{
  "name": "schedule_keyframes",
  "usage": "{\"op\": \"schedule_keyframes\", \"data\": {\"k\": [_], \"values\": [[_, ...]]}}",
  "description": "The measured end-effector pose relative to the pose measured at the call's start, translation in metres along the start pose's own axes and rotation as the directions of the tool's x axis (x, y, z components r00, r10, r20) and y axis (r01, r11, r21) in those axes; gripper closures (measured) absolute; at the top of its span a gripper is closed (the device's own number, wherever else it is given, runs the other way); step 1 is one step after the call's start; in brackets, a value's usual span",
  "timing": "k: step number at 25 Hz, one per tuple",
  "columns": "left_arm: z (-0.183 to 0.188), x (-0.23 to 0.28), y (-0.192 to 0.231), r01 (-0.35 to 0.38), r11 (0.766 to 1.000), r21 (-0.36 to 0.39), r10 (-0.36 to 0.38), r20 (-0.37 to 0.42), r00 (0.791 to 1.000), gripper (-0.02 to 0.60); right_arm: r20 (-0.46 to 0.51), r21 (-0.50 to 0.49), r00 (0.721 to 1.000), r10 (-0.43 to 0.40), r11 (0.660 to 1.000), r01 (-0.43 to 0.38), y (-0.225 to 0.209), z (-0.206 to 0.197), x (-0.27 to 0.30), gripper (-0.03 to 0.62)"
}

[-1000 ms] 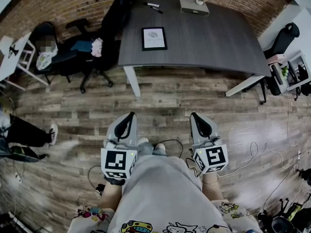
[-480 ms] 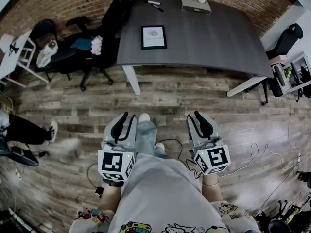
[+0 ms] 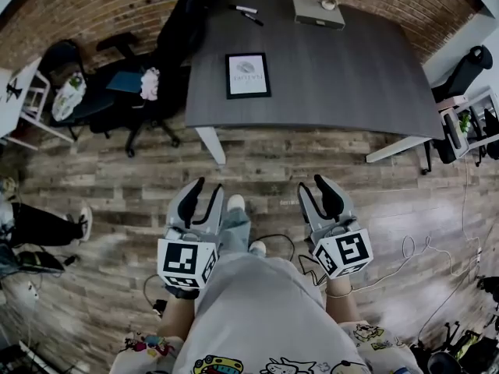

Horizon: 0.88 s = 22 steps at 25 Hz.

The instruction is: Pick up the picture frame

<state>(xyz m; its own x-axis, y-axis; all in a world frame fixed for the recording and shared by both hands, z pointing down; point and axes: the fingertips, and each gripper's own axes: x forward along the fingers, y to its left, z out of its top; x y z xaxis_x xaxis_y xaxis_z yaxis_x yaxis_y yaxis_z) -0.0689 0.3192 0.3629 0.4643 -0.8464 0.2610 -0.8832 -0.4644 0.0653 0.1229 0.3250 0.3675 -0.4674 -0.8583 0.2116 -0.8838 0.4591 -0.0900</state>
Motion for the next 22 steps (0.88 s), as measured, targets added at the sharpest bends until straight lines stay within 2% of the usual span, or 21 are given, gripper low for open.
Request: {"op": "schedule_keyframes", "data": {"k": [6, 12, 22], "values": [[0.032, 0.056, 0.046, 0.006, 1.000, 0.011, -0.006, 0.012, 1.000, 0.423, 0.008, -0.016, 1.000, 0.004, 1.000, -0.004, -0.022, 0.032, 0.068, 0.437], [0.048, 0.093, 0.089, 0.019, 1.000, 0.008, -0.019, 0.014, 1.000, 0.410, 0.024, -0.006, 1.000, 0.006, 1.000, -0.006, -0.029, 0.052, 0.124, 0.413], [0.049, 0.124, 0.130, 0.057, 0.998, 0.003, -0.057, -0.009, 0.998, 0.391, 0.004, 0.037, 0.998, -0.066, 0.997, 0.066, -0.040, 0.053, 0.164, 0.403]]}}
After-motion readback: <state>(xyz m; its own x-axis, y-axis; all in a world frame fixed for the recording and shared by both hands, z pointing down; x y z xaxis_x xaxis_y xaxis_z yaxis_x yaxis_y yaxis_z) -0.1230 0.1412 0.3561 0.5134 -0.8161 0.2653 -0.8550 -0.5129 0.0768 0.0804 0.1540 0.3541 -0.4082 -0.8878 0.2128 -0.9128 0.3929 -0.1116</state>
